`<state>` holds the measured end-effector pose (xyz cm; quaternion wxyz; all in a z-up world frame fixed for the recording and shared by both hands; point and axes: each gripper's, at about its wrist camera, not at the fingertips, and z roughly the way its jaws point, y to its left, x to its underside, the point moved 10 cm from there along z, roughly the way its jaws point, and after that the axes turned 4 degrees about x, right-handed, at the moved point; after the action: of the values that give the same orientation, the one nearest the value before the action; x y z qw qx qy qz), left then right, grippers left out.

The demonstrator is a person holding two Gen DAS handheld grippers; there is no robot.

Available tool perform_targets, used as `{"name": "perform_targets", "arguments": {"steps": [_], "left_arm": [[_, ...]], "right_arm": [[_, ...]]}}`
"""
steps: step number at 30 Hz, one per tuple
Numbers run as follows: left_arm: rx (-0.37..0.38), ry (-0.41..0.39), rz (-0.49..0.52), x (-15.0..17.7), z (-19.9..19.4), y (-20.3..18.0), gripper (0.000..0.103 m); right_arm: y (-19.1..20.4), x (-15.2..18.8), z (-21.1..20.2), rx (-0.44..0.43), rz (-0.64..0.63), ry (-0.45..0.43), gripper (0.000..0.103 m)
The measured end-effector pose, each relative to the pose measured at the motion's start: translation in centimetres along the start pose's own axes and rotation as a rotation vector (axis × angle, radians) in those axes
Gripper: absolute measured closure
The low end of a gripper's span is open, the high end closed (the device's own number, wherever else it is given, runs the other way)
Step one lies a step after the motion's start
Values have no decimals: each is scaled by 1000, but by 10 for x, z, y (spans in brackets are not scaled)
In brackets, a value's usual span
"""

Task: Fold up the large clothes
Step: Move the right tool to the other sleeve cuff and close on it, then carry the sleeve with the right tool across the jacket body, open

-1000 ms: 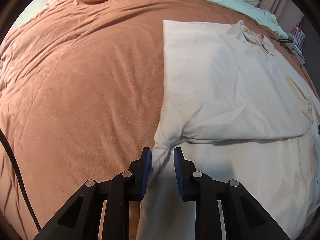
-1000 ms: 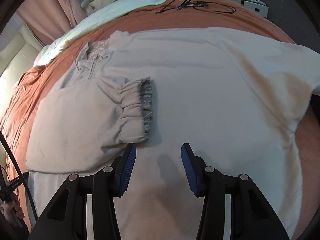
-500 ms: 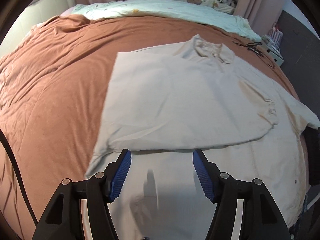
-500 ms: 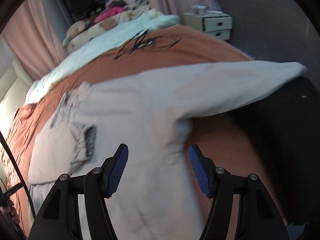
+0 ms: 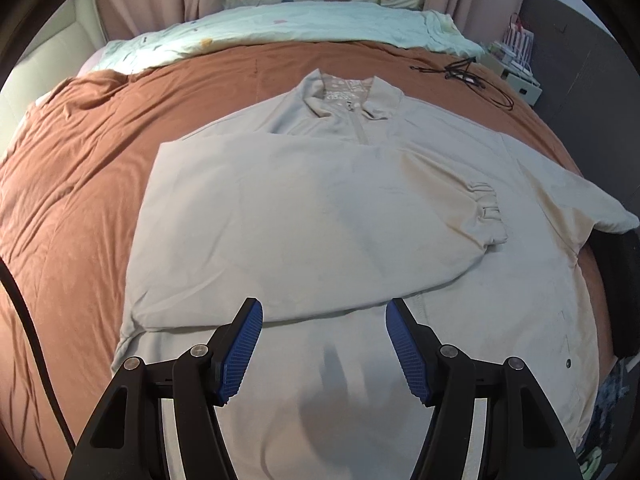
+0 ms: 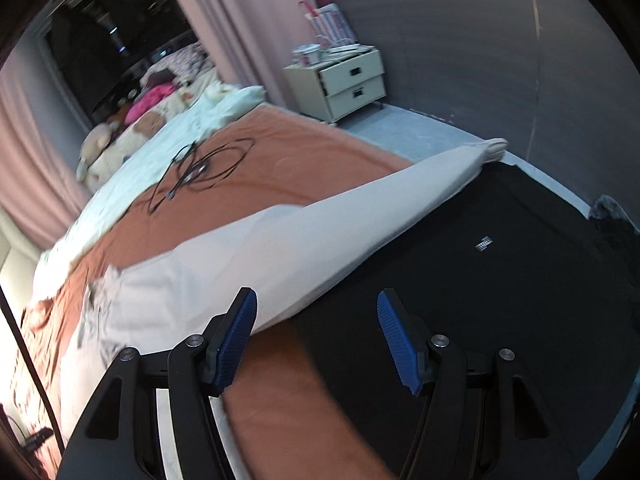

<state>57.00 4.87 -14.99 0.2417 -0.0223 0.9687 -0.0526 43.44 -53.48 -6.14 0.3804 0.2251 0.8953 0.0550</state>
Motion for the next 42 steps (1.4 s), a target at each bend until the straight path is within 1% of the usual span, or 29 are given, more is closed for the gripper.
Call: {"name": "perform_targets", "arguments": {"steps": [5, 8, 11, 14, 15, 16, 17, 18, 19, 21, 26, 29, 31, 32, 34, 36, 37, 38, 40, 42], "left_arm": [[7, 7, 19, -10, 9, -25, 37], [14, 19, 35, -12, 14, -37, 37], [-1, 17, 51, -16, 14, -41, 37], [-3, 18, 44, -17, 17, -38, 37], [-5, 18, 40, -18, 18, -37, 37], [-6, 19, 34, -18, 20, -34, 37], [-5, 20, 26, -17, 21, -32, 37], [-3, 22, 20, -17, 22, -30, 37], [-2, 23, 16, -16, 23, -28, 37], [-1, 24, 11, -15, 25, -23, 37], [22, 12, -21, -9, 20, -10, 37], [35, -2, -28, -6, 12, -3, 37], [40, -12, -35, -3, 5, 5, 37], [44, -16, -40, -1, 2, 8, 37], [53, -27, -59, 2, -5, 19, 37], [57, -38, -77, 5, -11, 30, 37], [60, -44, -86, 6, -15, 36, 37], [62, -51, -96, 8, -19, 43, 37], [60, -62, -111, 13, -26, 57, 37], [58, -68, -123, 18, -32, 69, 37]], "right_arm": [[-15, -11, 23, -12, 68, 6, 42], [-32, -27, 26, 10, 93, -7, 42], [-40, -32, 37, 23, 131, 12, 42], [-45, -32, 45, 37, 177, 22, 43], [-45, -34, 46, 37, 178, 21, 53], [-45, -35, 49, 36, 176, 22, 68], [-45, -36, 48, 35, 172, 22, 76], [-43, -38, 47, 33, 166, 19, 92], [-38, -41, 41, 35, 155, -1, 97], [-32, -50, 34, 30, 133, -35, 99], [17, -60, -2, -19, 42, -91, 102], [59, -64, -30, -58, -18, -126, 102], [97, -65, -51, -89, -75, -150, 102], [107, -61, -57, -98, -91, -156, 102], [148, -58, -78, -135, -143, -173, 102], [177, -52, -92, -157, -189, -187, 102], [201, -48, -104, -173, -227, -199, 102], [211, -42, -108, -185, -246, -203, 103], [249, -29, -125, -221, -303, -212, 103], [277, -14, -137, -252, -343, -213, 103]]}}
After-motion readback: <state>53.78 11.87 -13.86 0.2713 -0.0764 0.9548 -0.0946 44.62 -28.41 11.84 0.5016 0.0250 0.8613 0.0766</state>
